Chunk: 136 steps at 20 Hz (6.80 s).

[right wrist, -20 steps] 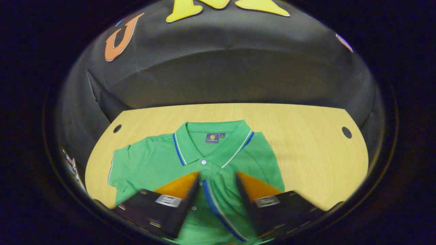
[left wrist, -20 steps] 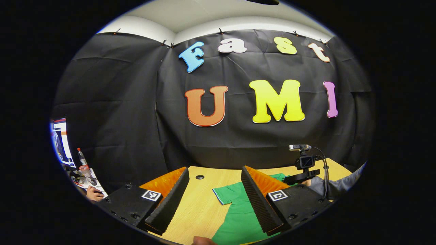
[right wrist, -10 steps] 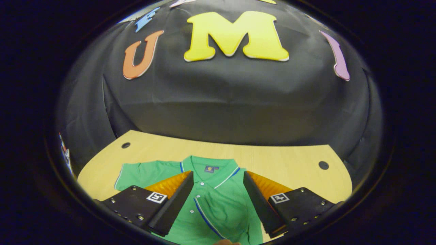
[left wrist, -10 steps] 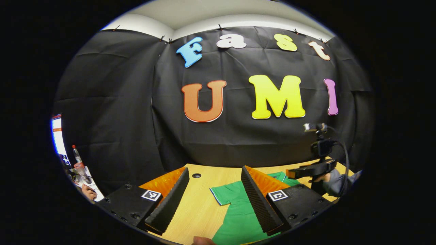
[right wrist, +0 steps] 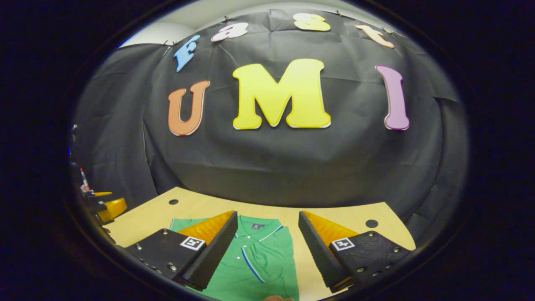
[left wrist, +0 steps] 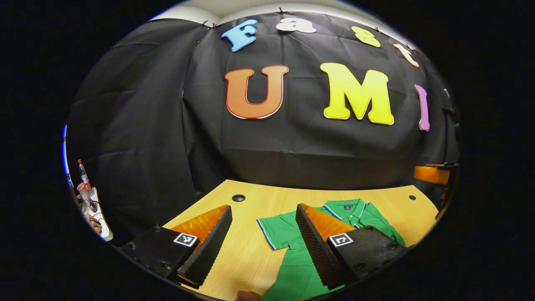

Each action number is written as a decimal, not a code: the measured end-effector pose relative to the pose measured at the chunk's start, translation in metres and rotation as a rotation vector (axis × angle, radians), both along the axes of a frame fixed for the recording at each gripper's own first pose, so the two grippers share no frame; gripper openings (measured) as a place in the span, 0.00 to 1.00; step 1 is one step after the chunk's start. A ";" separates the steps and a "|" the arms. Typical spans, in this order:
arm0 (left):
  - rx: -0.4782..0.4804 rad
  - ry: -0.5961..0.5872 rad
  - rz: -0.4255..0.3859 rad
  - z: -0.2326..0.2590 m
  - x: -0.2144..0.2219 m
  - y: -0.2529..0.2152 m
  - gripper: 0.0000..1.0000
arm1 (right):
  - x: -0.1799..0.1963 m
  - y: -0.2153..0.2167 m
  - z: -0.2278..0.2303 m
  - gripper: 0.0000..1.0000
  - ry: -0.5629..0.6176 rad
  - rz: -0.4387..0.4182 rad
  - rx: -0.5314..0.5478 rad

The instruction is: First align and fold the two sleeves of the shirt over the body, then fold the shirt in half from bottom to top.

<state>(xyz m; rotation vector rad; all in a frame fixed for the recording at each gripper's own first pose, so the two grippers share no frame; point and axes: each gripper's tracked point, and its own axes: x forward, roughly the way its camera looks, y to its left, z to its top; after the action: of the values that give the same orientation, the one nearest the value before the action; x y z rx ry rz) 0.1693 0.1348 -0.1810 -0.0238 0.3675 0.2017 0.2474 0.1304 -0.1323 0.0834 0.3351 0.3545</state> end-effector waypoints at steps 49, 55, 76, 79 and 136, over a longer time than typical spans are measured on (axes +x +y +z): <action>-0.115 0.446 -0.031 -0.173 0.137 -0.009 0.04 | -0.071 -0.146 0.000 0.94 0.063 -0.137 -0.127; -0.107 0.380 -0.145 -0.140 0.144 -0.057 0.04 | -0.071 -0.144 0.005 0.94 0.051 -0.140 -0.121; -0.113 0.427 -0.444 -0.143 0.091 -0.212 0.03 | -0.079 -0.152 -0.005 0.94 0.070 -0.153 -0.107; -0.025 0.401 -0.405 -0.148 0.096 -0.201 0.95 | -0.080 -0.155 -0.006 0.94 0.073 -0.156 -0.106; -0.065 0.687 -0.217 -0.156 -0.293 -0.077 0.08 | -0.373 -0.078 -0.245 0.06 0.758 0.007 -0.137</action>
<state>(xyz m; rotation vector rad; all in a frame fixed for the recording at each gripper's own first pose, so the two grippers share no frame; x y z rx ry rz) -0.1236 0.0578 -0.3369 0.0230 1.0563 -0.0253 -0.1258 0.0525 -0.3775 0.0794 1.1084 0.2953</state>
